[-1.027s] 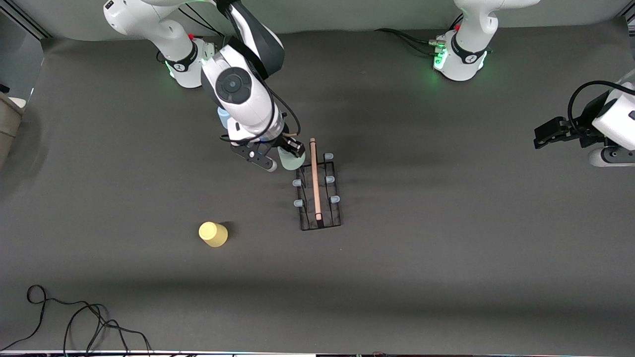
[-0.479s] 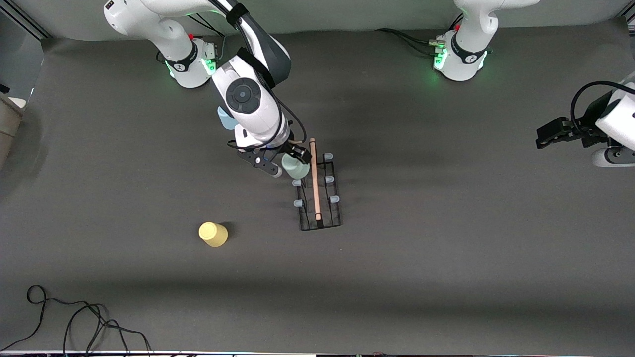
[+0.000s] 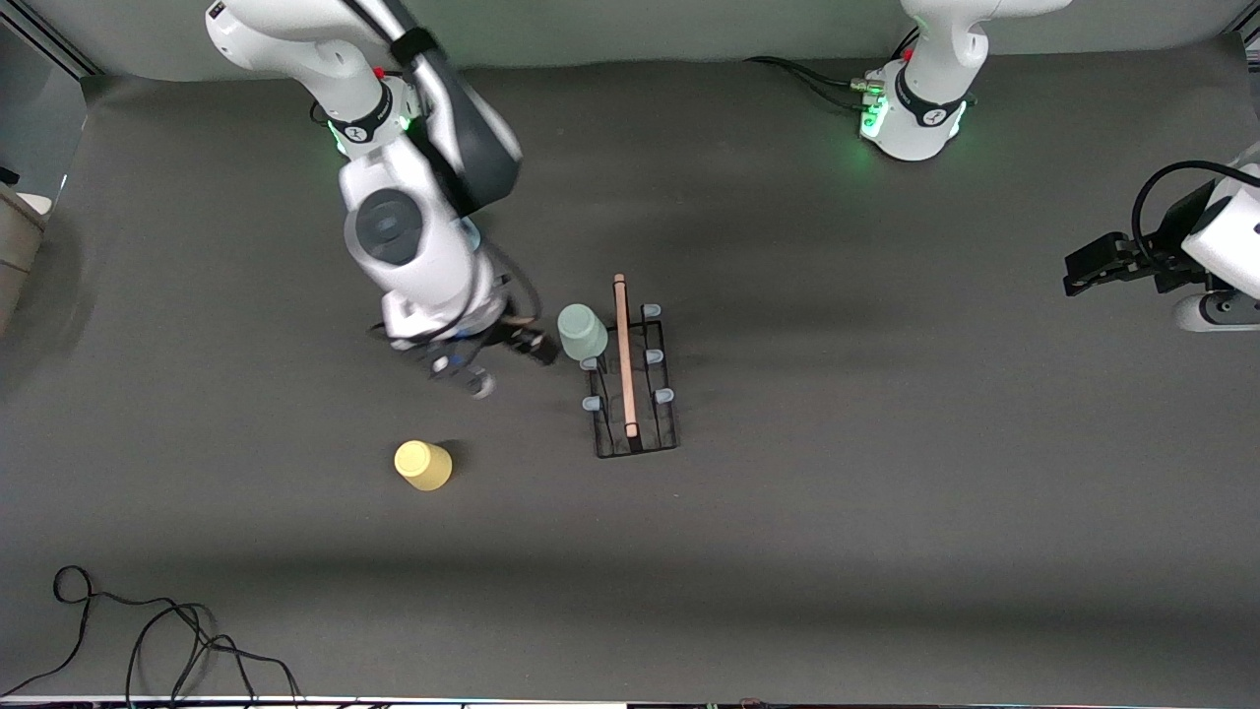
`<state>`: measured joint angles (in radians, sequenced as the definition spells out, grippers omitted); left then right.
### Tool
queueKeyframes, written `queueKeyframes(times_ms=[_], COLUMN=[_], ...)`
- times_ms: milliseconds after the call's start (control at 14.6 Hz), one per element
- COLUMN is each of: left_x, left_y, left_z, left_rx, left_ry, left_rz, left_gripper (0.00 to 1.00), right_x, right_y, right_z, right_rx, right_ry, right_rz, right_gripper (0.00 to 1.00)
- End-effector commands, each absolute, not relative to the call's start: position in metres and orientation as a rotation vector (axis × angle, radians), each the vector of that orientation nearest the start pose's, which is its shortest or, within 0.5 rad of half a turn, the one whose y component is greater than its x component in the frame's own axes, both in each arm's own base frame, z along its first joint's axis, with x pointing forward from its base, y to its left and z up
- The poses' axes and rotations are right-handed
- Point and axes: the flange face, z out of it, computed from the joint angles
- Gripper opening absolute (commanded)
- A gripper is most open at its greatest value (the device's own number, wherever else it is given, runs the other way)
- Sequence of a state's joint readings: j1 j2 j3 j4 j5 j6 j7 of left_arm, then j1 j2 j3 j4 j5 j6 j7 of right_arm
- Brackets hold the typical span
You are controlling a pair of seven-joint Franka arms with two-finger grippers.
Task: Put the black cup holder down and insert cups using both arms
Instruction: 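Open the right gripper and move it to grasp the yellow cup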
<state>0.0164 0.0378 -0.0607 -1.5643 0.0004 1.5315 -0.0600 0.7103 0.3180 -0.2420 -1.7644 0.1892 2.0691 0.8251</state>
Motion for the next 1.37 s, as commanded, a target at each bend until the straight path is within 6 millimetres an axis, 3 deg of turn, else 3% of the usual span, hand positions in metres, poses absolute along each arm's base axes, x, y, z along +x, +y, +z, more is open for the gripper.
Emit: queueKeyframes(times_ms=[0,205,411,753,1027,1096,1233,1301], left_x=[0.558,0.558,0.558,0.557,0.556,0.556,0.556,0.556], left_y=[-0.023,-0.023,-0.023,-0.021,-0.021,-0.023,-0.023,-0.022], left_z=[0.606,0.607,0.606,0.607,0.608,0.608,0.609,0.609], left_rx=[-3.124,-3.124,-3.124,-3.124,-3.123,-3.123,-3.123,-3.122], left_ry=[0.0,0.0,0.0,-0.003,-0.005,0.0,0.002,0.002], left_rz=[0.095,0.092,0.097,0.1,0.102,0.102,0.102,0.104], left_gripper=[1.0,1.0,1.0,1.0,1.0,1.0,1.0,1.0], right_x=[0.59,0.618,0.639,0.651,0.651,0.653,0.653,0.654], right_y=[0.254,0.191,0.16,0.154,0.152,0.152,0.153,0.153], right_z=[0.378,0.353,0.31,0.255,0.228,0.226,0.225,0.228], right_rx=[-3.05,-3.07,-3.088,-3.06,-3.081,-3.079,-3.08,-3.076], right_ry=[0.531,0.497,0.471,0.46,0.461,0.462,0.461,0.461], right_rz=[0.08,0.076,0.012,-0.049,-0.047,-0.076,-0.079,-0.082], right_gripper=[1.0,1.0,1.0,1.0,1.0,0.93,0.29,0.02])
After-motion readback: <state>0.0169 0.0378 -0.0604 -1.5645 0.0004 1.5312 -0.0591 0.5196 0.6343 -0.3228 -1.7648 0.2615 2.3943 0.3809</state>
